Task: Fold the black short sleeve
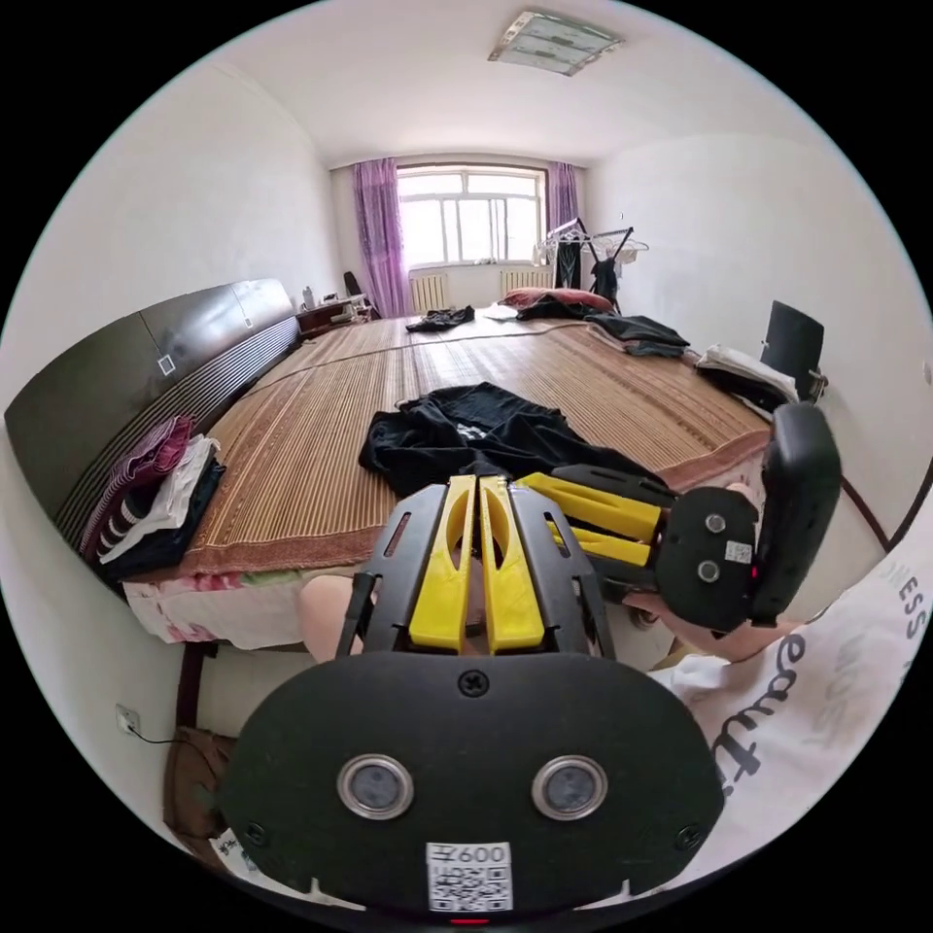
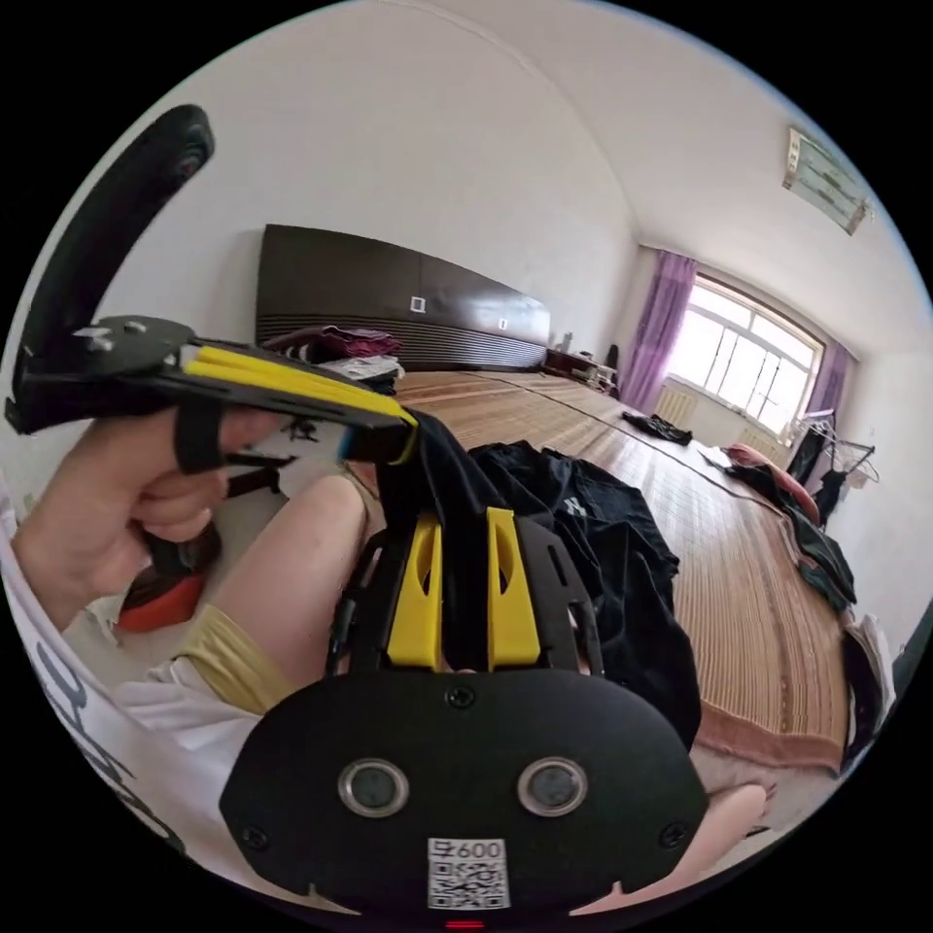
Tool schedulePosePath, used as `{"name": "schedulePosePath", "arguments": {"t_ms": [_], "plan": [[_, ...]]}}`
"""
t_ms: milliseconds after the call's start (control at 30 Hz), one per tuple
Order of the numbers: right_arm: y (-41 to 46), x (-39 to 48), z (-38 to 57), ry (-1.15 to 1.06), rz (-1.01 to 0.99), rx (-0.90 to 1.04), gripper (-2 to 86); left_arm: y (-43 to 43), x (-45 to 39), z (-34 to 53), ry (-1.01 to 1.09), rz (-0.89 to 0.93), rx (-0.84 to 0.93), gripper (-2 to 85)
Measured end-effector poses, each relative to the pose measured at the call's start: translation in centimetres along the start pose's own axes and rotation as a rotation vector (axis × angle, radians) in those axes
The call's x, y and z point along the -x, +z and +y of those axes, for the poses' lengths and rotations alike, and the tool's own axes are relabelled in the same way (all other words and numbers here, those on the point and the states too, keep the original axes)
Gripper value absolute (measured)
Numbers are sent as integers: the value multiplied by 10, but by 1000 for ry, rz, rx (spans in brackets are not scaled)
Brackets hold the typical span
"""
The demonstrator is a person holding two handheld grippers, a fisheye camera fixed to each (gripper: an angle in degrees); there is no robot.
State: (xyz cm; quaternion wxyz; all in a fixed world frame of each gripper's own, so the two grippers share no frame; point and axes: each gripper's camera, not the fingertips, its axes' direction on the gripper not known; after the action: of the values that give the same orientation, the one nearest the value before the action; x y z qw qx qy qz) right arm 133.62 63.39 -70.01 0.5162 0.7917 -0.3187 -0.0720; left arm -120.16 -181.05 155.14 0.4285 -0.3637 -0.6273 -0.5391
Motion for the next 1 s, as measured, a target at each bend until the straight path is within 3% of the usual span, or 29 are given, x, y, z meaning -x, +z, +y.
{"name": "schedulePosePath", "arguments": {"t_ms": [133, 233, 367, 533, 767, 867, 1000], "plan": [[4, -11, 11, -73, 166, 47, 30, -30, -3, -18, -20, 12, -77, 11], [19, -24, 30, -148, 326, 144, 22, -52, 7, -32, -30, -109, -114, 10], [38, -45, 71, -260, 496, 273, 19, -76, 50, -41, -177, -116, -143, 10], [18, -44, 86, -309, 499, 289, 23, -73, 65, -48, -289, -37, -71, 10], [-3, -19, 118, -575, 632, 327, 17, -76, 46, -66, -291, -150, 27, 10], [-12, -41, 133, -496, 621, 426, 19, -86, 49, -76, -319, -191, 39, 11], [-62, -58, 131, -428, 591, 347, 20, -95, 44, -93, -317, -147, 34, 11]]}}
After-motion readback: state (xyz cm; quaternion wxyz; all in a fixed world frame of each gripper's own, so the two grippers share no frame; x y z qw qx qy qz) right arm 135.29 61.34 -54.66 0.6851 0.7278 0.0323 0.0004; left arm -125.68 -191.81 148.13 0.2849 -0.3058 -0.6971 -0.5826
